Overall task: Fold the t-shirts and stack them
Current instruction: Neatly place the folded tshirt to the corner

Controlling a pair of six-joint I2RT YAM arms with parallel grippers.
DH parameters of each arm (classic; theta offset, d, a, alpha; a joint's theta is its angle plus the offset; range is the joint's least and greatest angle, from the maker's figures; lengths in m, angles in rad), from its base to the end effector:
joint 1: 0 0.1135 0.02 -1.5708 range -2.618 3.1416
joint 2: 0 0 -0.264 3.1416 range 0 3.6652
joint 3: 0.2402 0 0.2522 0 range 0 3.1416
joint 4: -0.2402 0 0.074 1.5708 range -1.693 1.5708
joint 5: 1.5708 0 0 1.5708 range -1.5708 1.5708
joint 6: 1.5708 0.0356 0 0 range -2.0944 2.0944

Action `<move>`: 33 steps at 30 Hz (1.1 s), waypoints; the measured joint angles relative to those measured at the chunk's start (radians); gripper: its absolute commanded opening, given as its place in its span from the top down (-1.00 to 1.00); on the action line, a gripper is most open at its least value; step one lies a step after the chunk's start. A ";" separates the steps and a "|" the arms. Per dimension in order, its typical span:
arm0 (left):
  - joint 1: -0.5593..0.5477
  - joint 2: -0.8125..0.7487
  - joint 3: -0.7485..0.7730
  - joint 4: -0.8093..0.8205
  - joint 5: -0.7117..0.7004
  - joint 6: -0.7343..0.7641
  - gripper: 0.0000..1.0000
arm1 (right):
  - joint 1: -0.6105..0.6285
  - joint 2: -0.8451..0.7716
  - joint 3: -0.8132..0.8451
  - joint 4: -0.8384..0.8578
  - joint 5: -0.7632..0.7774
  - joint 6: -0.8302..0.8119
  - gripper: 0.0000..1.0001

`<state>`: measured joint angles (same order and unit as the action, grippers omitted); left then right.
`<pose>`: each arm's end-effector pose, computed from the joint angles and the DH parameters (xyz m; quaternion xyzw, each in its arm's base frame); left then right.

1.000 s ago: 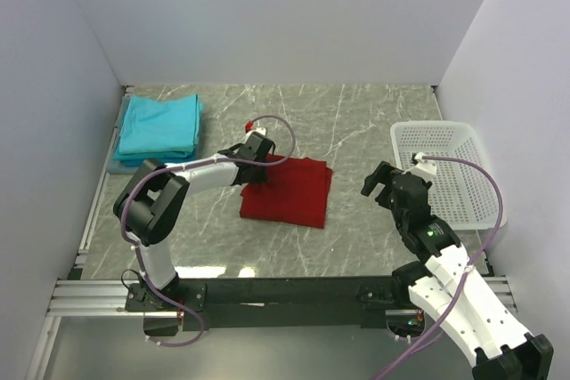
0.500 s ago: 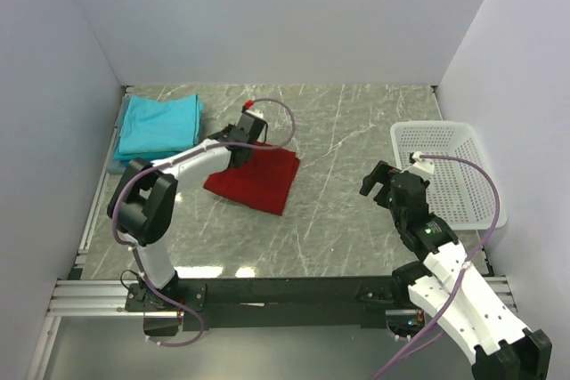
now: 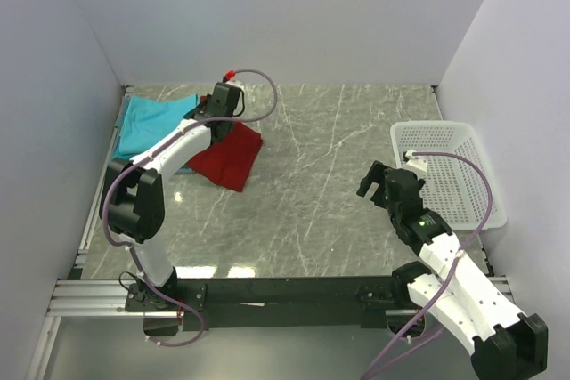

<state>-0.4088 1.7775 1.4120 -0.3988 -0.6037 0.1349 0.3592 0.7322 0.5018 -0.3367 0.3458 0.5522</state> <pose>0.3741 -0.1401 0.2689 0.1234 0.8773 0.2197 0.4085 0.1601 0.0472 0.2347 0.1656 0.8516 0.0731 0.4919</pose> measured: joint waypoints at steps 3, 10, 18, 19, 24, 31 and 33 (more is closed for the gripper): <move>0.014 0.000 0.056 -0.025 -0.003 0.040 0.99 | 0.000 0.006 0.000 0.000 0.001 0.000 -1.00; 0.087 0.000 0.199 -0.077 0.008 0.109 0.99 | -0.003 0.021 0.001 0.000 0.004 -0.003 -1.00; 0.144 0.000 0.286 -0.149 0.049 0.137 0.99 | -0.005 0.048 0.001 0.000 0.005 -0.004 -1.00; 0.144 0.000 0.299 -0.160 0.057 0.137 0.99 | -0.005 0.049 0.001 0.000 0.005 -0.004 -1.00; 0.144 -0.002 0.347 -0.196 0.092 0.136 0.99 | -0.007 0.050 0.001 0.000 0.005 -0.004 -1.00; 0.144 -0.008 0.409 -0.259 0.147 0.118 0.99 | -0.007 0.045 0.001 0.000 0.005 -0.004 -1.00; 0.144 -0.012 0.436 -0.274 0.158 0.107 0.99 | -0.007 0.042 0.001 0.000 0.006 -0.004 -1.00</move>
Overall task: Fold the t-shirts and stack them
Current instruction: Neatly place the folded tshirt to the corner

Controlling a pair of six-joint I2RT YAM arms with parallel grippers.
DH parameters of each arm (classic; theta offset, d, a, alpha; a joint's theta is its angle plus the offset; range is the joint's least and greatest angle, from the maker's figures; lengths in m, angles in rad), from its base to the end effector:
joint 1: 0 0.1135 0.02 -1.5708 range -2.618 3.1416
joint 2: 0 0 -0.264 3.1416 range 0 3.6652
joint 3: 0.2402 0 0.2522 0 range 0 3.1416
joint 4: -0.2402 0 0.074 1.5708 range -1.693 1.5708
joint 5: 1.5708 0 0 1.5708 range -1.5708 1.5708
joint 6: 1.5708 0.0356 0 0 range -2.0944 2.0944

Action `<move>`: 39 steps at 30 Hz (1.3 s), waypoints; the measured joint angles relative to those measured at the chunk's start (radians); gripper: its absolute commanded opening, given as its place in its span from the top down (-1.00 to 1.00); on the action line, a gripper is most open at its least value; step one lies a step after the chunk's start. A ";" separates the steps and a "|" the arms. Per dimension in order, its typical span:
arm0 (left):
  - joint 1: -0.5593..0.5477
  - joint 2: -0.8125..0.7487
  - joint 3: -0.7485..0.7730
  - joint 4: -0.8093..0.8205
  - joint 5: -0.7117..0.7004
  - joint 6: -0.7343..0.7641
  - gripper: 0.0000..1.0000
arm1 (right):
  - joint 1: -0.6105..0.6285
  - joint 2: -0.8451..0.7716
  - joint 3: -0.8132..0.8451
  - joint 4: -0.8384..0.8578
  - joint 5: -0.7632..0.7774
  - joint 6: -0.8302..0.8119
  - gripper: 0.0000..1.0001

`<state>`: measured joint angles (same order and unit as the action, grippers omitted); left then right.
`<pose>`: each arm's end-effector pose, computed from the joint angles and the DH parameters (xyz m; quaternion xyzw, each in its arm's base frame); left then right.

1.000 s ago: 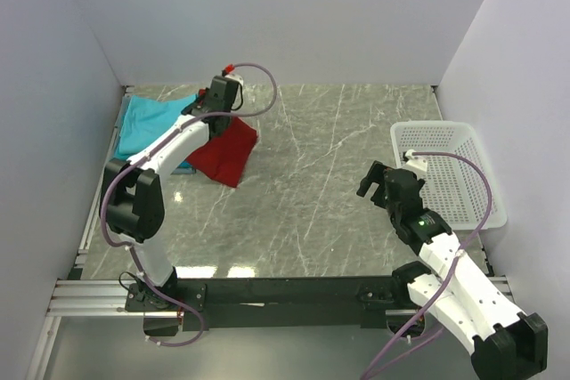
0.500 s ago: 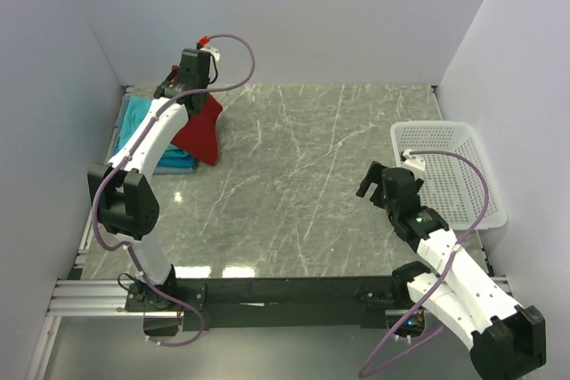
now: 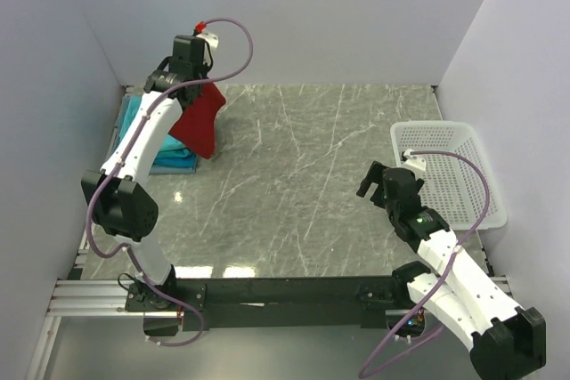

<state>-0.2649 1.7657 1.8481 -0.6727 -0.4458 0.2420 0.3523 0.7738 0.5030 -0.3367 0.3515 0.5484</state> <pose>0.3886 -0.0895 0.3934 0.1150 0.8590 0.1897 0.4614 0.1652 0.0477 0.2290 0.1660 0.8605 0.0590 0.4781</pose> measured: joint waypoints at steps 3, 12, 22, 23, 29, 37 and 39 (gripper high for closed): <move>0.000 -0.011 0.036 -0.011 0.013 -0.013 0.99 | -0.002 -0.003 0.000 0.000 0.000 0.000 -1.00; 0.000 -0.036 0.080 -0.016 0.005 -0.026 0.99 | -0.003 0.002 0.000 0.000 0.000 0.001 -0.99; 0.023 -0.036 0.080 -0.027 -0.005 -0.023 0.99 | -0.004 0.007 0.000 0.000 0.000 0.001 -1.00; 0.029 -0.036 0.080 -0.027 -0.006 -0.021 0.99 | -0.004 0.007 0.000 -0.001 0.000 0.001 -1.00; 0.071 -0.037 0.080 -0.019 -0.012 -0.014 0.99 | -0.007 0.010 0.000 0.000 0.000 0.001 -1.00; 0.145 -0.061 0.013 0.037 0.038 0.018 0.99 | -0.011 0.022 0.000 0.000 0.000 0.001 -1.00; 0.169 -0.067 -0.019 0.066 0.058 0.033 0.99 | -0.011 0.023 0.000 0.000 0.000 0.001 -1.00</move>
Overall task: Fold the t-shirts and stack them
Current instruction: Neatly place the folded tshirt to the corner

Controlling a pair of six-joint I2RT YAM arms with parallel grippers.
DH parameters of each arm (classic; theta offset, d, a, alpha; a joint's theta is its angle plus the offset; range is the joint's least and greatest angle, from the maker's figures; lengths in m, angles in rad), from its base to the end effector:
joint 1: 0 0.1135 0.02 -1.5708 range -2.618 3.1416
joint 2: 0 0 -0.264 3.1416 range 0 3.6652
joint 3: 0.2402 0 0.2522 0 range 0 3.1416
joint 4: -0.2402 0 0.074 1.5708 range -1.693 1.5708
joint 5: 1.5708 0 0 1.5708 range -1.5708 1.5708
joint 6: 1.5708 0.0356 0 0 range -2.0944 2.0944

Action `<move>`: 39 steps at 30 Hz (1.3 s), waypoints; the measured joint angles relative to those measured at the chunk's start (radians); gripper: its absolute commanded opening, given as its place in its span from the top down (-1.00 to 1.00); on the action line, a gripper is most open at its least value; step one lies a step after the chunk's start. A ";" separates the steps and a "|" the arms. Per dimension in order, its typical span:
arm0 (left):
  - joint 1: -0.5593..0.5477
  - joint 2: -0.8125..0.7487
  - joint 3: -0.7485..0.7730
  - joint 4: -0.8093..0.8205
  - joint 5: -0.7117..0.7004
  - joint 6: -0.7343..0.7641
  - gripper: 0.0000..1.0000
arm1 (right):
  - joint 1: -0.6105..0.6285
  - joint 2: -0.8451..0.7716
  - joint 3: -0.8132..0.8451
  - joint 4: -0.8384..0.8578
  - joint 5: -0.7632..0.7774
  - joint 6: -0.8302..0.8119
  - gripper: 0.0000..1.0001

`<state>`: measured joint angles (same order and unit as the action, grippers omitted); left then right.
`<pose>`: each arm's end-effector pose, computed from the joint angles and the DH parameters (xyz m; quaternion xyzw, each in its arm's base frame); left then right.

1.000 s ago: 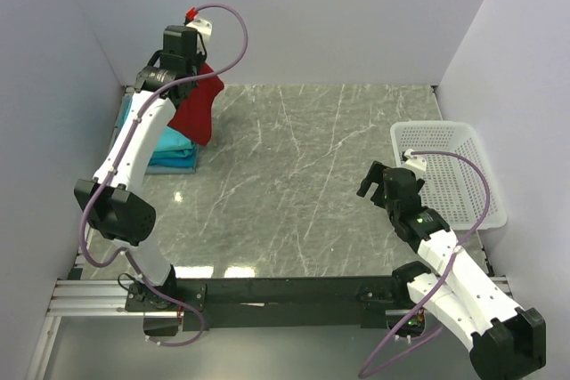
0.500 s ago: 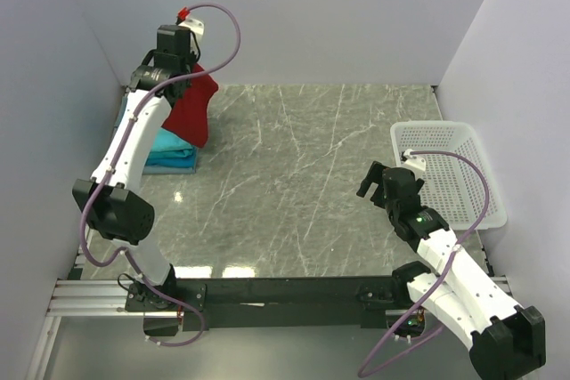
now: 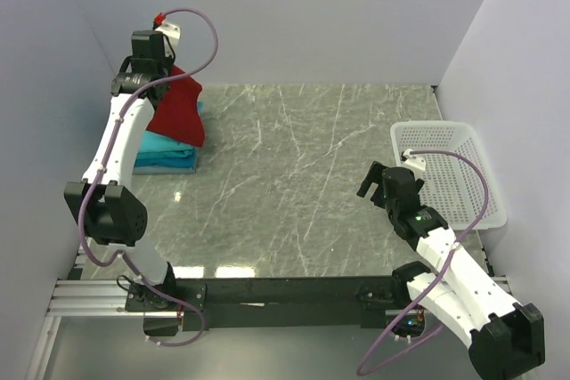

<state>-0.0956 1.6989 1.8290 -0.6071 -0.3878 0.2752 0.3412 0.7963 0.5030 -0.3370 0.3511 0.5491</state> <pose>0.3834 -0.0232 0.4175 0.0560 0.8422 0.2097 0.4935 0.1681 0.0467 0.2255 0.1698 0.8648 0.0516 0.4697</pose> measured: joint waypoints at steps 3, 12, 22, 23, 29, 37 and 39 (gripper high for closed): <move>0.038 -0.002 -0.047 0.044 0.041 0.031 0.99 | 0.000 0.005 0.001 -0.001 0.000 0.000 -1.00; 0.175 0.049 -0.104 0.163 0.234 0.085 0.99 | -0.002 0.006 0.002 -0.019 0.021 -0.001 -1.00; 0.264 0.198 -0.099 0.200 0.333 0.089 0.99 | -0.004 0.039 0.022 -0.036 0.051 -0.005 -1.00; 0.270 0.201 -0.099 0.200 0.339 0.089 0.99 | -0.004 0.047 0.023 -0.037 0.051 -0.008 -1.00; 0.306 0.205 -0.099 0.224 0.370 0.089 0.95 | -0.006 0.076 0.024 -0.044 0.053 -0.012 -1.00; 0.327 0.241 -0.100 0.253 0.389 0.086 0.93 | -0.006 0.077 0.025 -0.045 0.060 -0.014 -1.00; 0.330 0.251 -0.101 0.257 0.389 0.085 0.93 | -0.008 0.079 0.027 -0.046 0.062 -0.016 -1.00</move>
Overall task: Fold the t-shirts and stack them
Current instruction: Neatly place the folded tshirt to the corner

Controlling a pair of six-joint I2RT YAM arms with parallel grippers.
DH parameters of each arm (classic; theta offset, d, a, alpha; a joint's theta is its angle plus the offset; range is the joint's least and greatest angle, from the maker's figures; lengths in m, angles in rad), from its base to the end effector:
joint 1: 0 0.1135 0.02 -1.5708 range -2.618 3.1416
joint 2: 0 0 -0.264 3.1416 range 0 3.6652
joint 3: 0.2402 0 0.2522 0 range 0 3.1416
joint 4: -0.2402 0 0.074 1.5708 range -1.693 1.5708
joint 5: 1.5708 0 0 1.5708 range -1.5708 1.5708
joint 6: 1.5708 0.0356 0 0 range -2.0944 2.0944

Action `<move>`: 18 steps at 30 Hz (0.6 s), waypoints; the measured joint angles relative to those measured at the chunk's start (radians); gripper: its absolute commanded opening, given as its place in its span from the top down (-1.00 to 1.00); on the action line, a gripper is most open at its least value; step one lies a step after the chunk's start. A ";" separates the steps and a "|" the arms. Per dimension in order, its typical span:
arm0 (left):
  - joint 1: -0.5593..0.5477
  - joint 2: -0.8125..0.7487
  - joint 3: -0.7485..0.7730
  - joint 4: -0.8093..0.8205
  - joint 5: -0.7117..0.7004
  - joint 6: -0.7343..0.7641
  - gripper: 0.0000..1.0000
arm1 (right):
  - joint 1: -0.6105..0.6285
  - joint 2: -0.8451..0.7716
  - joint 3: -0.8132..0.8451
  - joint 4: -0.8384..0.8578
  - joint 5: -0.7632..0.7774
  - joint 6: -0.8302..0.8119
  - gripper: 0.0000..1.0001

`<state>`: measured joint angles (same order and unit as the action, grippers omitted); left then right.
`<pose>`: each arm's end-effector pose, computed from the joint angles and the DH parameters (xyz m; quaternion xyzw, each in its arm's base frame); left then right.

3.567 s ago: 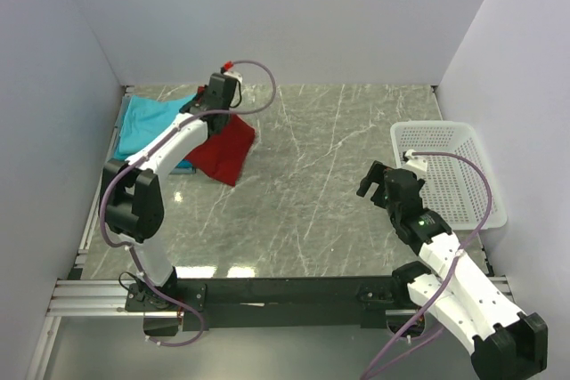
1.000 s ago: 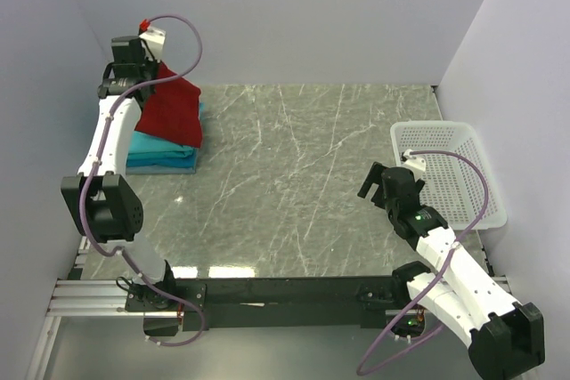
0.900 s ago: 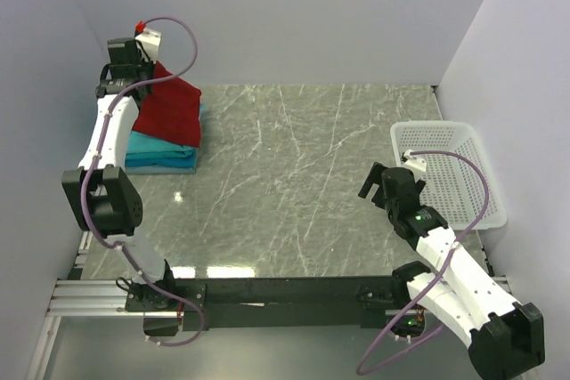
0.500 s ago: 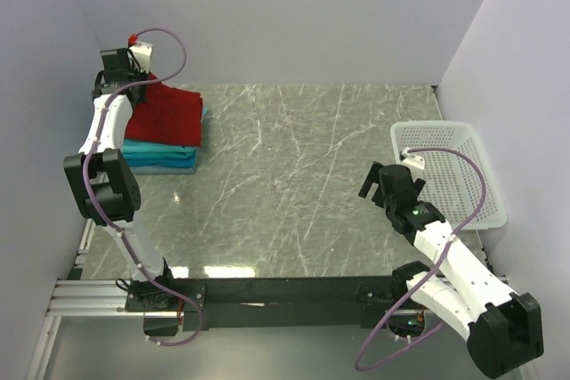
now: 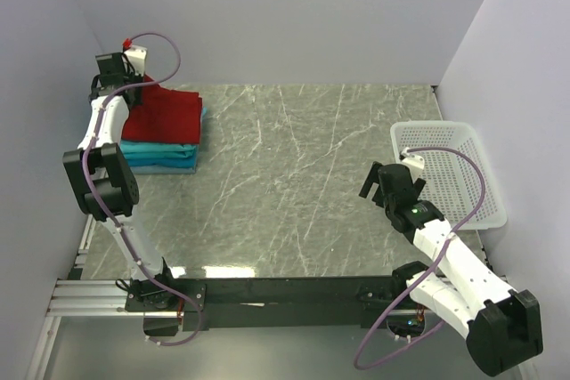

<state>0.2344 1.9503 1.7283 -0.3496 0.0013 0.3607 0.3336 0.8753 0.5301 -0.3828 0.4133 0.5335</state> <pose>0.4495 0.1073 0.3040 0.0557 0.8760 0.1399 0.4582 0.1759 0.0458 0.2188 0.1726 0.8803 -0.0017 0.4420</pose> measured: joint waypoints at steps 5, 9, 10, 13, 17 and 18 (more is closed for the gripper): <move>0.010 0.011 -0.006 0.014 0.000 -0.003 0.89 | -0.001 0.006 0.007 0.000 0.011 0.000 -1.00; 0.017 0.011 -0.007 0.023 -0.005 -0.007 0.84 | -0.002 0.009 0.007 0.000 0.012 0.000 -1.00; 0.018 0.011 -0.008 0.029 -0.009 -0.007 0.82 | -0.003 0.011 0.007 0.000 0.013 0.000 -1.00; 0.019 0.011 -0.027 0.059 -0.026 -0.006 0.38 | -0.003 0.016 0.007 -0.001 0.013 0.000 -0.99; 0.023 0.011 -0.053 0.076 -0.059 -0.010 -0.99 | -0.003 0.015 0.007 -0.001 0.013 -0.001 -1.00; 0.024 0.011 -0.053 0.077 -0.070 -0.023 -0.99 | -0.003 0.015 0.007 0.000 0.012 -0.002 -1.00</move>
<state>0.2588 1.9614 1.6752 -0.2726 -0.0689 0.3378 0.3302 0.8906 0.5369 -0.3832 0.4255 0.5320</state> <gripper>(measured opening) 0.924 0.997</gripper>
